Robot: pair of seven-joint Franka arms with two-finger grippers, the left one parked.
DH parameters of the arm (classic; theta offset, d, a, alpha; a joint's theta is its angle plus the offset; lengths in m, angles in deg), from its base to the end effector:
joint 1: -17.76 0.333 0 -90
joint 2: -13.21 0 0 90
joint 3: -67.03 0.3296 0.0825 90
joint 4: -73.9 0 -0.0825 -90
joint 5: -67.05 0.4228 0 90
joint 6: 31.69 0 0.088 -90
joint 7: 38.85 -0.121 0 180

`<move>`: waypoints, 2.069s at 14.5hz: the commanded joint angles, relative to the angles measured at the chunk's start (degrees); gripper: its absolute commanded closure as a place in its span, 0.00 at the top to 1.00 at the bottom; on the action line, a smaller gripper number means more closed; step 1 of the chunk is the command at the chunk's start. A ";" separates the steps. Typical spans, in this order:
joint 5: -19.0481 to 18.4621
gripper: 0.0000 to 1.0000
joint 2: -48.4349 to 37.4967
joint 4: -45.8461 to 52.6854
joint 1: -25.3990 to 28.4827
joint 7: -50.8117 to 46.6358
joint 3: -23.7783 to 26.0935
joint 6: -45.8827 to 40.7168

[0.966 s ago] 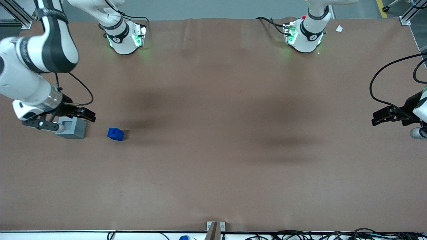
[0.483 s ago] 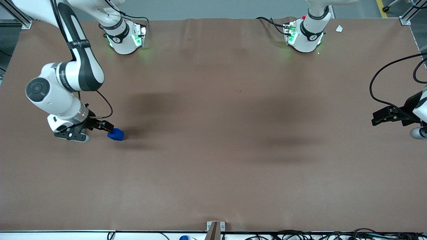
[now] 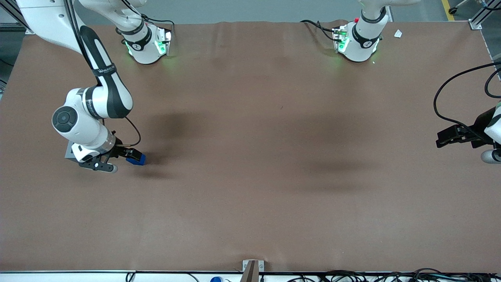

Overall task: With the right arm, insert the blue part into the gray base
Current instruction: 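Close the right gripper on the blue block and lift it, then carry the held blue block over the gray base's opening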

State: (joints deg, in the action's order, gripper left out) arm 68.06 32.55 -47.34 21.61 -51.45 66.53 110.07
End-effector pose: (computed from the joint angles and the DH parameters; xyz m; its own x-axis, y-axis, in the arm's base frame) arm 0.6086 0.0357 0.2233 0.9846 -0.1739 0.0183 -0.1736 -0.9847 -0.0126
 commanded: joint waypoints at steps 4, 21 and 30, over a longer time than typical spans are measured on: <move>-0.56 0.99 1.75 -1.54 0.37 0.38 -0.20 1.32; -0.65 0.22 0.62 3.27 -0.07 2.67 -0.46 -8.48; -2.15 0.22 -5.62 6.63 -5.59 7.13 -0.64 -16.17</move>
State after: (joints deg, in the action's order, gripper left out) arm 66.78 29.15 -39.84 18.99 -47.41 65.22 94.47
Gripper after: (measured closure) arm 0.489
